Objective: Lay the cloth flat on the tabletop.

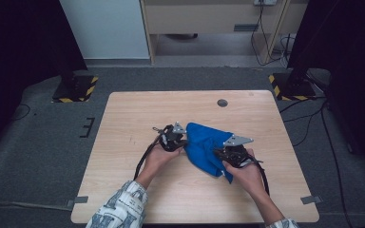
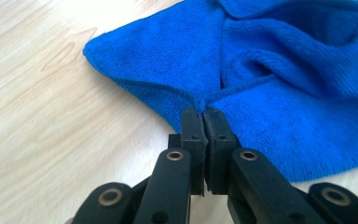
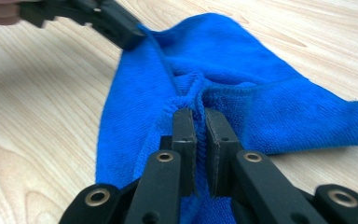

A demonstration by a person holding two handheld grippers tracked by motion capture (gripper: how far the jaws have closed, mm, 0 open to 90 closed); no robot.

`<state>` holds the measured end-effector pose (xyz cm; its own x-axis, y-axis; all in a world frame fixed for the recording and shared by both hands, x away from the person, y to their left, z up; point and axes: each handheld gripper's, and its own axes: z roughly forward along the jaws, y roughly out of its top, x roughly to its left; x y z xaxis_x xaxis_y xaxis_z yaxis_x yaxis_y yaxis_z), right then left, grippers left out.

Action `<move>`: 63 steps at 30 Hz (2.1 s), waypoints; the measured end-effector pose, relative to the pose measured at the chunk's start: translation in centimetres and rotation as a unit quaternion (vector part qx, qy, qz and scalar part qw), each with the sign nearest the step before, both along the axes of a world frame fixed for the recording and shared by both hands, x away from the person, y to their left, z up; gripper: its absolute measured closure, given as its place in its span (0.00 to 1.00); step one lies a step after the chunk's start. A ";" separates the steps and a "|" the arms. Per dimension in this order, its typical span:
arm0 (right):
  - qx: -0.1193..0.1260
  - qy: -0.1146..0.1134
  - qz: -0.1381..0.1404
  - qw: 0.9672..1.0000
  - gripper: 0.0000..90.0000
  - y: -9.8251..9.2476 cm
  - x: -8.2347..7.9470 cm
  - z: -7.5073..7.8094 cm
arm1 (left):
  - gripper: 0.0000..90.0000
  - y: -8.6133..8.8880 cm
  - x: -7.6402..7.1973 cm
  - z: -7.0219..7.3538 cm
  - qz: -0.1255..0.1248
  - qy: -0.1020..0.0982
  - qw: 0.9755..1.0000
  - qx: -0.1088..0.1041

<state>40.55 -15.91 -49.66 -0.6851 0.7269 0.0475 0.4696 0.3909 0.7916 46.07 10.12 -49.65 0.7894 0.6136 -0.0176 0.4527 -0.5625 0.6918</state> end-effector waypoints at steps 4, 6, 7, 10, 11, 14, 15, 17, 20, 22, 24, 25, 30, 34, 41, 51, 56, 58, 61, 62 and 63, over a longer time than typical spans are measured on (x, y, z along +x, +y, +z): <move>-0.003 -0.002 0.002 1.000 0.93 0.4 0.3 -0.1 | 0.98 1.1 -1.0 0.0 0.006 0.005 1.000 -0.010; -0.003 -0.006 0.004 1.000 0.93 0.8 0.6 -0.1 | 0.98 1.5 -1.6 0.0 0.005 0.007 1.000 -0.007; -0.003 -0.006 0.004 1.000 0.93 0.8 0.6 -0.1 | 0.98 1.7 -2.0 0.0 0.003 0.007 1.000 -0.005; -0.007 -0.013 0.009 1.000 0.94 1.6 0.9 -0.2 | 0.98 2.4 -3.1 -0.1 0.009 0.010 1.000 -0.007; -0.009 -0.013 0.013 1.000 0.93 1.8 1.0 -0.2 | 0.98 2.6 -3.4 -0.1 0.010 0.014 1.000 -0.009; -0.011 -0.017 0.024 0.999 0.93 2.8 1.3 -0.2 | 0.98 3.1 -4.5 0.0 0.011 0.020 1.000 -0.006; -0.011 -0.017 0.024 0.999 0.93 2.8 1.3 -0.2 | 0.98 3.2 -4.9 0.0 0.009 0.019 1.000 -0.002; -0.011 -0.020 0.026 0.999 0.93 3.2 1.5 -0.2 | 0.98 3.5 -5.7 0.0 0.010 0.022 1.000 -0.006; -0.008 -0.021 0.026 0.999 0.93 3.5 2.0 -0.3 | 0.98 3.7 -6.6 -0.1 0.013 0.029 0.999 -0.004; -0.011 -0.020 0.026 0.999 0.93 3.7 2.3 -0.4 | 0.98 3.8 -7.1 -0.1 0.014 0.036 0.999 -0.008; -0.018 -0.021 0.020 0.999 0.93 3.7 2.6 -0.5 | 0.98 3.7 -7.6 -0.2 0.012 0.040 0.999 -0.012; -0.022 -0.021 0.018 0.999 0.93 3.6 2.6 -0.5 | 0.98 3.5 -7.9 -0.2 0.007 0.042 0.999 -0.016; -0.039 -0.018 -0.020 0.999 0.92 2.2 3.2 -0.6 | 0.97 2.2 -8.6 -0.6 -0.011 0.046 0.999 -0.006; -0.022 -0.006 -0.021 1.000 0.80 1.5 3.2 -0.5 | 0.84 1.8 -9.2 -0.2 -0.009 0.021 1.000 -0.009; -0.014 -0.033 -0.023 0.999 0.42 1.3 1.8 0.5 | 0.63 2.9 -8.5 1.6 0.010 -0.013 0.998 -0.065; -0.004 -0.050 -0.039 0.998 0.25 -0.5 -0.7 0.6 | 0.57 2.4 -3.4 1.2 0.026 -0.042 0.998 -0.049; 0.002 -0.024 -0.052 0.998 0.27 -2.7 -2.3 0.5 | 0.56 2.0 -0.5 0.3 0.027 -0.051 0.997 -0.047; -0.004 -0.017 -0.051 0.999 0.39 -3.7 -3.1 0.4 | 0.56 1.6 0.5 0.0 0.026 -0.050 0.997 -0.043; -0.020 -0.010 -0.050 0.999 0.51 -5.1 -4.4 -0.2 | 0.58 1.3 1.3 -0.4 0.033 -0.055 0.997 -0.038; -0.020 -0.013 -0.052 0.998 0.55 -5.5 -4.6 -0.4 | 0.59 1.3 1.3 -0.4 0.038 -0.053 0.997 -0.044; -0.013 -0.010 -0.056 0.998 0.59 -5.8 -4.9 -0.7 | 0.60 1.4 1.3 -0.3 0.042 -0.050 0.997 -0.043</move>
